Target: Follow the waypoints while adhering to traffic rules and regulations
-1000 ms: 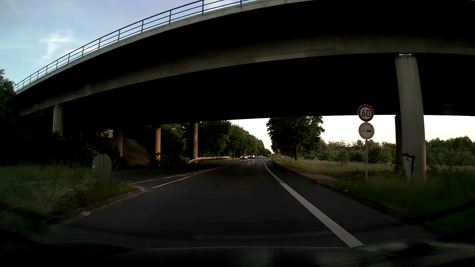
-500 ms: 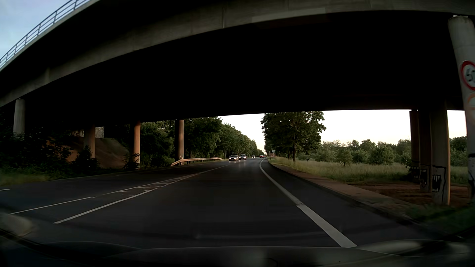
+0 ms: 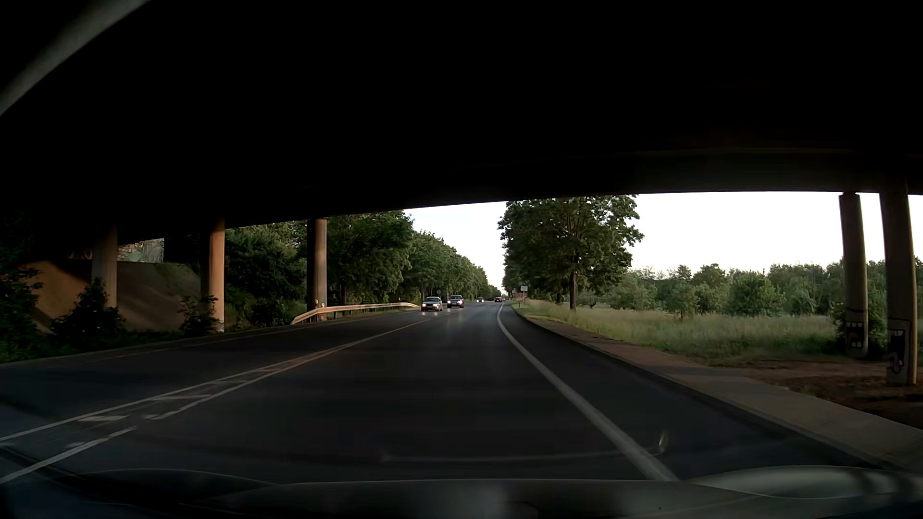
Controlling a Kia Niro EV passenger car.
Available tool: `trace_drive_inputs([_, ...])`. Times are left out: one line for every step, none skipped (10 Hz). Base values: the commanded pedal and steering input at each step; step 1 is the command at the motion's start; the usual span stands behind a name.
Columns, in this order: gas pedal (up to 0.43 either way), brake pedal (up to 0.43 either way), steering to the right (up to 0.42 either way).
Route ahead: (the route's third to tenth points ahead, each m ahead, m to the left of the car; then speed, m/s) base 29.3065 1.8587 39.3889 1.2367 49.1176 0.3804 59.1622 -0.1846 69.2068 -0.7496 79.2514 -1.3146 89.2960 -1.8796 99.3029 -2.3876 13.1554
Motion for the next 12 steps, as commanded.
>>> trace_drive_inputs([0.26,0.0,0.008])
trace_drive_inputs([0.228,0.0,0.007])
trace_drive_inputs([0.228,0.0,0.006])
trace_drive_inputs([0.228,0.0,0.006])
trace_drive_inputs([0.228,0.0,0.006])
trace_drive_inputs([0.228,0.0,0.006])
trace_drive_inputs([0.228,0.0,0.006])
trace_drive_inputs([0.228,0.0,0.006])
trace_drive_inputs([0.228,0.0,0.006])
trace_drive_inputs([0.228,0.0,0.006])
trace_drive_inputs([0.228,0.0,0.005])
trace_drive_inputs([0.228,0.0,0.006])
